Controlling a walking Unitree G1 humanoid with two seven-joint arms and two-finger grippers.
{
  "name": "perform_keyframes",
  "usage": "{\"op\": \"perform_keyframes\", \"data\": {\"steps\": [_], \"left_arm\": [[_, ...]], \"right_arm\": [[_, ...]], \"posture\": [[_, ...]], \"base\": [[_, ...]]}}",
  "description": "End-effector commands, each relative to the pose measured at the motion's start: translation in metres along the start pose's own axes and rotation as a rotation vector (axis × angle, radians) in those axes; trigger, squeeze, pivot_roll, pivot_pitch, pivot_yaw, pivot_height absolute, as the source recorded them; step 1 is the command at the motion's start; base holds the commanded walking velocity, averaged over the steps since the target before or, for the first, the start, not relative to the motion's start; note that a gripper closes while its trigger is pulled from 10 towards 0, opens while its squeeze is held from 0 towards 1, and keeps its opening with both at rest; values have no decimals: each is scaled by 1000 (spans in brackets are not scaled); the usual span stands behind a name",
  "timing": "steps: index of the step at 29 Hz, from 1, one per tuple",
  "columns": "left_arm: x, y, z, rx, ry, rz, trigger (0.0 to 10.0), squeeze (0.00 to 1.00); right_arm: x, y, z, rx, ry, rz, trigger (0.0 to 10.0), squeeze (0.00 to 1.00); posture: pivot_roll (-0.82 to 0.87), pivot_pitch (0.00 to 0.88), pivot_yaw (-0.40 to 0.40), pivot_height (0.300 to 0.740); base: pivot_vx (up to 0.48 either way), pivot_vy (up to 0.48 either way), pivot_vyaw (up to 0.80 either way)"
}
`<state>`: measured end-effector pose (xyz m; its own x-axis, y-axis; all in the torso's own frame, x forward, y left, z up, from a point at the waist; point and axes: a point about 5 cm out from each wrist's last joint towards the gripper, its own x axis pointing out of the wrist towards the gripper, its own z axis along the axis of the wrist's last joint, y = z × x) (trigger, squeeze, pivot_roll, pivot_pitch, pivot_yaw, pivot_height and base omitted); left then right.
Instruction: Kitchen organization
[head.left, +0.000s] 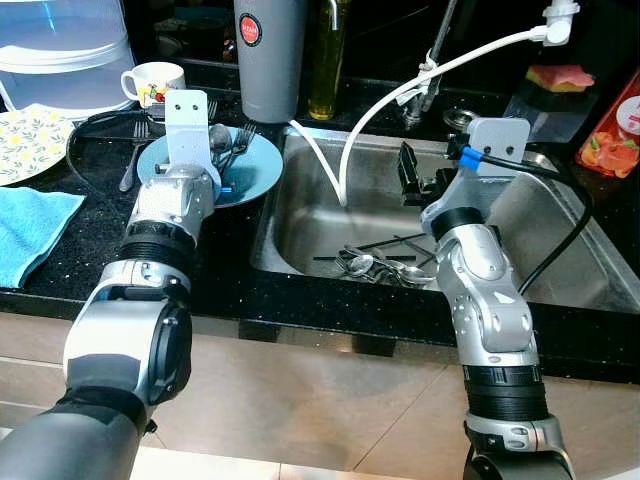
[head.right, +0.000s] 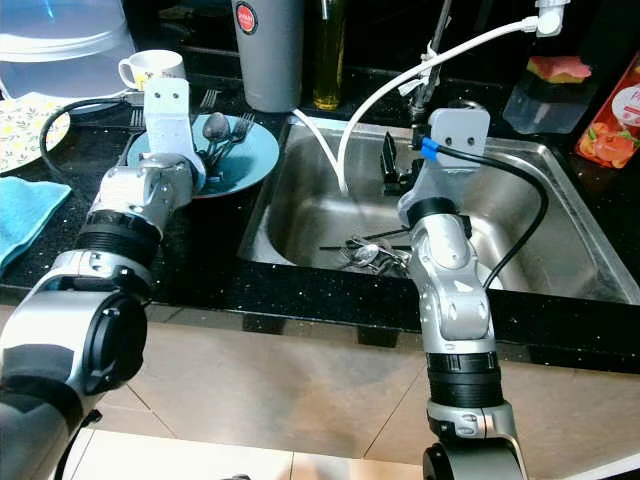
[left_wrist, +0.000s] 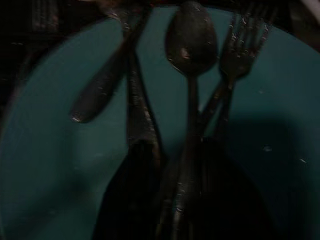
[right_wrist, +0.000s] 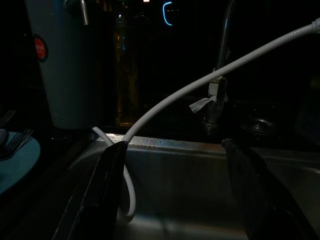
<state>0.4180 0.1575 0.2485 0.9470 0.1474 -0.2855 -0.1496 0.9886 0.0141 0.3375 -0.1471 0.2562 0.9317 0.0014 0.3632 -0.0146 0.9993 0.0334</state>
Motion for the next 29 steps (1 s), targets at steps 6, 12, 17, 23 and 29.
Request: {"op": "perform_keyframes", "data": {"steps": [6, 12, 17, 23, 29], "left_arm": [[3, 0, -16, 4, 94, -4, 10000, 0], [4, 3, -19, -20, 111, 7, 0, 0], [4, 4, -20, -46, 122, 4, 0, 0], [4, 4, -17, -52, 111, 4, 0, 0], [-5, -3, 22, -59, -153, -25, 10000, 0]], "right_arm": [[0, -3, -2, -5, 6, -8, 10000, 0], [0, -3, -2, -4, 6, -8, 10000, 0], [0, -3, -2, -3, 6, -7, 10000, 0], [0, -3, -1, -3, 5, -7, 10000, 0], [0, -3, -1, -4, 3, -4, 10000, 0]], "posture": [[235, 50, -20, 740], [237, 50, -20, 740], [237, 48, -20, 740], [236, 47, -20, 740], [236, 39, -25, 740]], "base": [[0, 0, 0], [0, 0, 0], [0, 0, 0], [0, 0, 0], [0, 0, 0]]}}
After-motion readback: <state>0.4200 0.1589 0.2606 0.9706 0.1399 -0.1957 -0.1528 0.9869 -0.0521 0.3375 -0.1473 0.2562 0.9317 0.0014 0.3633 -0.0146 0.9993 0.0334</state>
